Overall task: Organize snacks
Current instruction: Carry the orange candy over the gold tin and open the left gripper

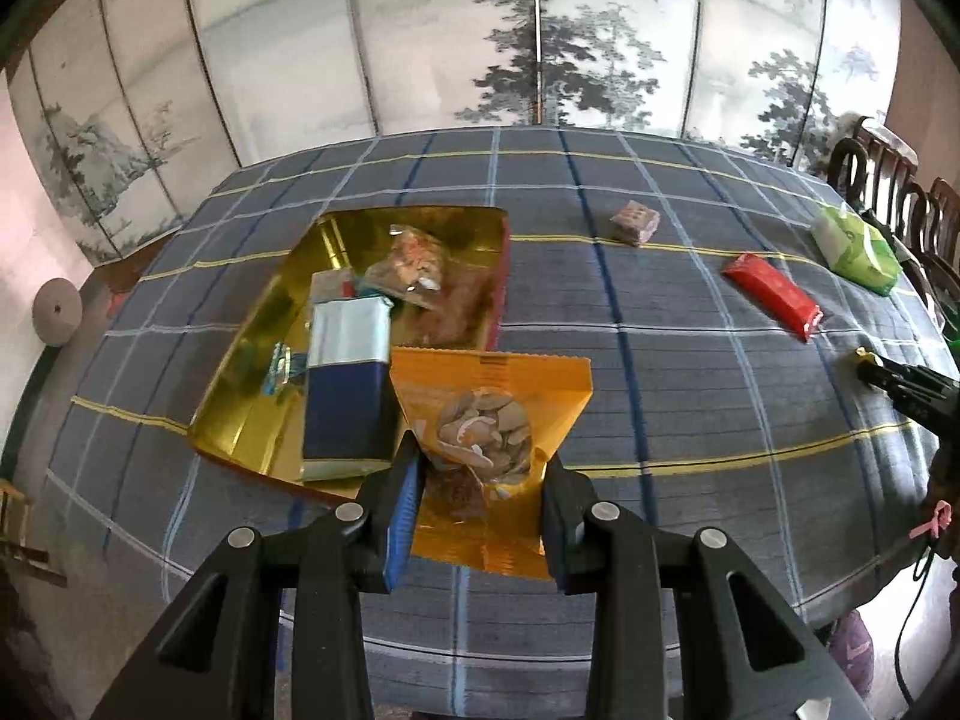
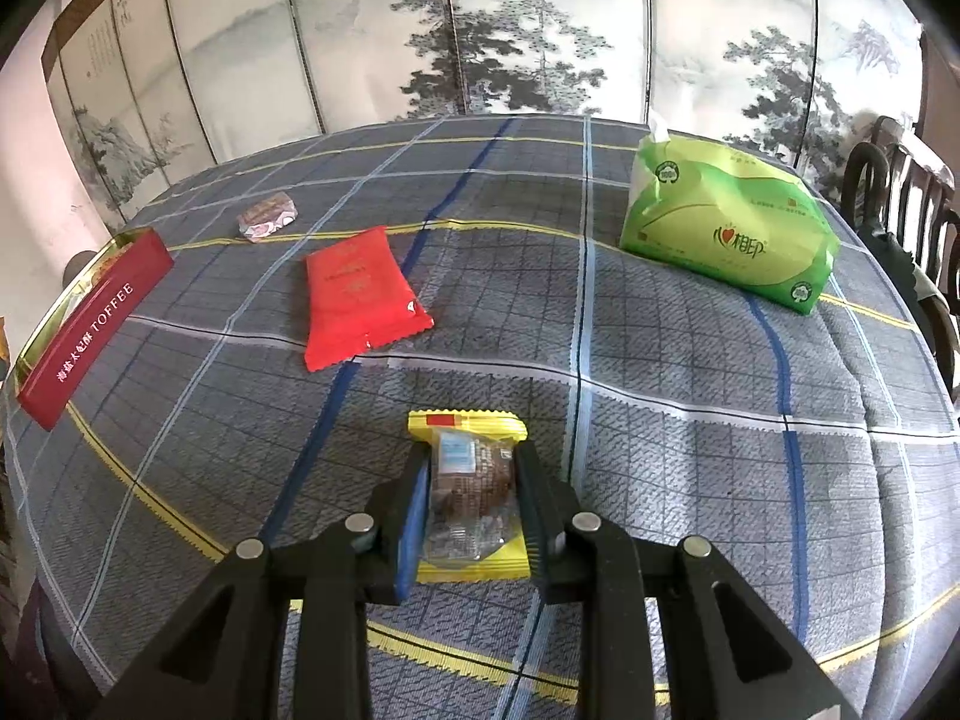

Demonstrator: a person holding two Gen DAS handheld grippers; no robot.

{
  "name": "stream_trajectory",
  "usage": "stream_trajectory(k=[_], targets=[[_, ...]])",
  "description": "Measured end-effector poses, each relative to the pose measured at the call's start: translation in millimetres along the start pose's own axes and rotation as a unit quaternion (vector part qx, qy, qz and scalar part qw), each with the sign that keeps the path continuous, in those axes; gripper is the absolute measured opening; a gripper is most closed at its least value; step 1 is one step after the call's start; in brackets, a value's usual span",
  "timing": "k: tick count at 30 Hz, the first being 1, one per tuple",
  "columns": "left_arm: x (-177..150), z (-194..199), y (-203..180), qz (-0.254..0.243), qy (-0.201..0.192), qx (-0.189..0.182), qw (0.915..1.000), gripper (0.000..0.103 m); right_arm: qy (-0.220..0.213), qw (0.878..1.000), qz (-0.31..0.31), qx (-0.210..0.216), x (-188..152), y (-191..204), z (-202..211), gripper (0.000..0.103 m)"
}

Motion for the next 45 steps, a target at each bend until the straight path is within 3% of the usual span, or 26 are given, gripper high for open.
stream_trajectory(k=[30, 45], targets=[[32, -46, 69, 0.041, 0.006, 0.069, 0.9967, 0.032, 0.002, 1.000, 0.001, -0.004, 1, 1, 0, 0.026], [45, -80, 100, 0.075, 0.024, 0.079, 0.9938, 0.032, 0.002, 1.000, 0.002, -0.004, 1, 0, 0, 0.026]])
Point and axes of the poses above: each gripper's, at about its wrist camera, not at the fingertips, and z roughly against the way its jaws point, y to its left, x to its top, the point moved 4 cm from there along -z, roughly the way its jaws point, and after that the axes turned 14 degrees about z, right-handed, at the moved point
